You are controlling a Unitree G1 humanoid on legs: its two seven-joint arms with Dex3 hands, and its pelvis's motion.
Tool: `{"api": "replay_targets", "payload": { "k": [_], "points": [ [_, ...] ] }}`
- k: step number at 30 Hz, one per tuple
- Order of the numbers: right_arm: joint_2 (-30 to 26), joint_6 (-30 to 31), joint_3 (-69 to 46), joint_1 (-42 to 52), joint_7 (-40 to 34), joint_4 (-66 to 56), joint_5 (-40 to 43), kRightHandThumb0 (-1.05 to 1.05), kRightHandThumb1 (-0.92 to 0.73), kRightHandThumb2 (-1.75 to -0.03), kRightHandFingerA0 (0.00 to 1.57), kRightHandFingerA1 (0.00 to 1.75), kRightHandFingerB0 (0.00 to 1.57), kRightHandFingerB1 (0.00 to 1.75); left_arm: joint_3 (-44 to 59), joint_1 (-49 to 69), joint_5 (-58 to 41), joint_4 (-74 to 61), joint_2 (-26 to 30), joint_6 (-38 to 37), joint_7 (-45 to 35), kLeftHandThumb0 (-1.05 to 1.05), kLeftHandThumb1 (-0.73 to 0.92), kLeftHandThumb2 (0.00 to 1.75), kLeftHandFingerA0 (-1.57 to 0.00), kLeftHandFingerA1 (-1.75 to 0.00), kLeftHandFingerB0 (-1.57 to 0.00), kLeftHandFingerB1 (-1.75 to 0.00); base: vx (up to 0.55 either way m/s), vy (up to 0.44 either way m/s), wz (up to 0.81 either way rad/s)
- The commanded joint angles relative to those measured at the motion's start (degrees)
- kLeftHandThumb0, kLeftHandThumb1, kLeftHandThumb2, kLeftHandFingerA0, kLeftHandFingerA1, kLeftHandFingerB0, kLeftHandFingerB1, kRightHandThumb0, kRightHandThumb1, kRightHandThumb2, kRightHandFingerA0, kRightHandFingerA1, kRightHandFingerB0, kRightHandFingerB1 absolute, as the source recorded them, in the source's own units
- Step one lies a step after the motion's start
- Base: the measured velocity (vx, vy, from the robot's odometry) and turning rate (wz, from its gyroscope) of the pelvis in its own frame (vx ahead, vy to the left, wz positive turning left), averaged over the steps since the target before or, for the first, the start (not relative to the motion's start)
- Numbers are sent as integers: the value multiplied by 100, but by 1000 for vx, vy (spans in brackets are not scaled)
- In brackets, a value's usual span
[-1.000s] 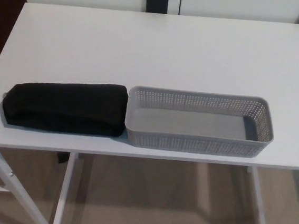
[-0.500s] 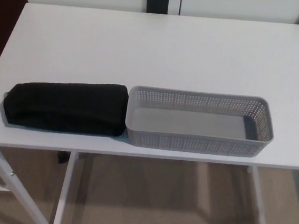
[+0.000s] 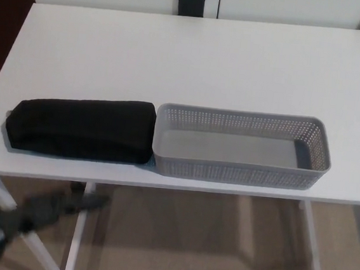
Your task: The robot walk towards a table in front and pick up a black pencil case on the left hand side and put the pencil case into a small container on the right hand side
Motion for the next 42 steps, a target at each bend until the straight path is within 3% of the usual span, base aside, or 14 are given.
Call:
{"api": "replay_targets", "payload": {
  "k": [1, 2, 3, 7, 9, 12, 13, 16, 27, 28, 31, 32, 38, 42],
  "points": [
    [-318, 314, -32, -146, 47, 202, -105, -65, -51, -81, 33, 50, 13, 41, 1642, -1980, -2622, -1983, 643, 764, 1909, -27, 24, 83, -6, -51, -6, -50, 0, 0, 0],
    [-318, 314, -32, -148, 47, 204, -105, -65, -51, -81, 33, 50, 13, 41, 1660, -2000, -2634, -1996, 633, 807, 1910, -27, 24, 83, -6, -51, -6, -50, 0, 0, 0],
    [-334, 298, 37, -219, -79, 257, -257, -64, -52, -81, 34, 49, 15, 41, 1189, -2963, -1052, -1114, 701, 1214, 1473, -62, 37, 70, -12, -16, -12, -21, 0, 0, 0],
    [-343, 290, 57, -232, -97, 275, -270, -64, -52, -81, 34, 49, 15, 41, 1172, -3174, -859, -1057, 647, 1427, 1387, -62, 37, 70, -12, -16, -12, -21, 0, 0, 0],
    [-356, 293, 69, -252, -43, 236, -250, -64, -51, -80, 31, 49, 14, 42, 103, -4386, 1028, 548, 895, 1336, 1003, -63, 39, 79, -1, -13, -3, -20, 0, 0, 0],
    [-356, 301, 71, -269, -37, 234, -240, -64, -51, -80, 31, 49, 14, 42, 7, -4534, 1163, 690, 926, 1363, 982, -63, 39, 79, -1, -13, -3, -20, 0, 0, 0],
    [-345, 344, 94, -284, -45, 204, -263, -63, -50, -80, 32, 50, 14, 42, -846, -5288, 2153, 1967, 909, 1272, 870, -61, 38, 75, 0, -10, -2, -13, 0, 0, 0],
    [-355, 307, 117, -293, -20, 147, -266, -65, -50, -81, 32, 50, 13, 42, -1478, -5787, 2753, 3111, 773, 1149, 911, -62, 39, 75, 0, -7, -3, -10, 0, 0, 0],
    [-441, 322, 107, -295, -83, 89, -365, -66, -50, -81, 34, 50, 15, 42, -2529, -6320, 3445, 4394, 724, 1242, 951, -66, 41, 75, 0, 0, 0, -3, 0, 0, 0],
    [-457, 274, 117, -294, -110, 136, -401, -59, -61, -58, 42, 39, 20, 32, -2910, -6285, 3793, 4608, 769, 1297, 814, -67, 40, 77, 0, 0, 0, -2, 0, 0, 0],
    [-465, 349, 144, -245, -189, 123, -494, -59, -61, -58, 43, 38, 21, 31, -3175, -6210, 3863, 4886, 775, 1313, 722, -65, 39, 77, 0, 0, 0, -1, 0, 0, 0],
    [-454, 368, 126, -233, -156, 119, -453, -64, -50, -81, 35, 49, 15, 42, -3229, -6211, 3841, 4971, 770, 1296, 693, -62, 39, 76, 0, 0, 0, -1, 0, 0, 0],
    [-453, 329, 163, -287, -175, 244, -502, -64, -51, -81, 33, 49, 14, 42, -3758, -6387, 4136, 5076, 849, 1659, 332, -32, 25, 58, 0, 0, 0, -5, 0, 0, 0],
    [-476, 294, 173, -280, -184, 288, -519, -63, -51, -80, 33, 49, 14, 42, -3985, -6456, 4233, 5113, 822, 1742, 258, -31, 23, 57, 0, 0, 0, -5, 0, 0, 0]
  ]
}}
